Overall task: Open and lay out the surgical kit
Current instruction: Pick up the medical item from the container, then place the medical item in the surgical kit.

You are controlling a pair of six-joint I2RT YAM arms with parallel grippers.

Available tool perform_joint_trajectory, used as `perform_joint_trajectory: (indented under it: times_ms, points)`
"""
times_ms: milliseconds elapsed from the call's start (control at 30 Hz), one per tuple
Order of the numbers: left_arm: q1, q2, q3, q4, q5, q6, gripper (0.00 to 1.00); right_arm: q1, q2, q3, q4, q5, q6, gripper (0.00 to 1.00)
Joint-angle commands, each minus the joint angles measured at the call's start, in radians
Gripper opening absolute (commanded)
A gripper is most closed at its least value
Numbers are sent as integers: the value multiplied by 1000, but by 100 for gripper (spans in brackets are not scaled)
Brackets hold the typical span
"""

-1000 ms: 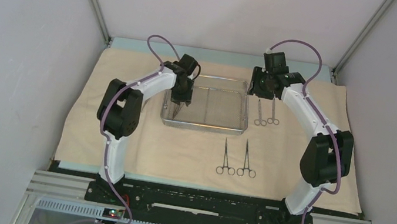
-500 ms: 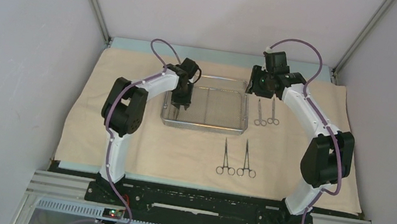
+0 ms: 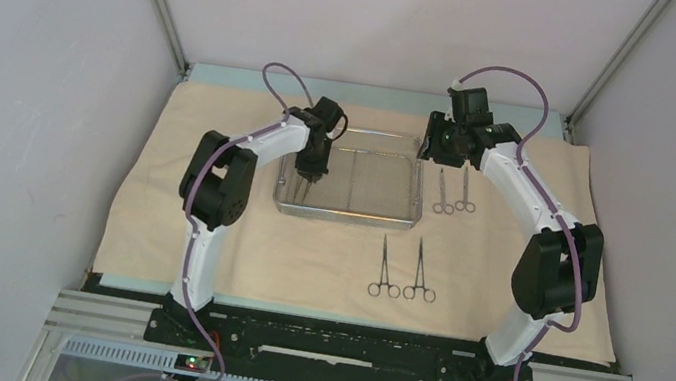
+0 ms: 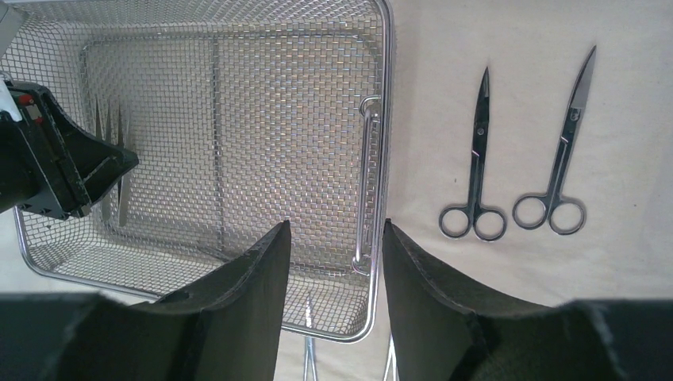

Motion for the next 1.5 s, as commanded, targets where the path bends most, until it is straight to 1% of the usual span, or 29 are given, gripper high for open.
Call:
perform_joint_trajectory:
  times_ms: [0, 333, 600, 767, 833, 967, 1233, 1333, 1467]
  points:
    - [-14, 22, 55, 8, -20, 14, 16, 2, -31, 5, 22, -10, 21, 54]
    - [-17, 0, 125, -15, -33, 28, 0, 8, -31, 11, 20, -10, 21, 54]
    - [-22, -61, 175, -47, -33, 32, 0, 9, -36, 12, 21, -7, 22, 54]
    - [-23, -157, 146, -85, -61, 19, 0, 10, -44, 11, 21, -12, 24, 54]
    - [-23, -212, 108, -94, -79, 10, 0, 10, -51, 8, 21, -10, 24, 54]
    - [-23, -350, -16, -99, -126, -19, 0, 9, -59, 4, 24, -12, 24, 54]
    - [-22, -668, -386, -94, -184, -116, 0, 8, -63, -2, 21, -23, 24, 54]
    - [-22, -756, -520, -81, -176, -153, 0, 7, -66, -2, 22, -26, 25, 54]
    - [-22, -834, -685, -41, -160, -186, 0, 9, -71, -5, 24, -27, 26, 54]
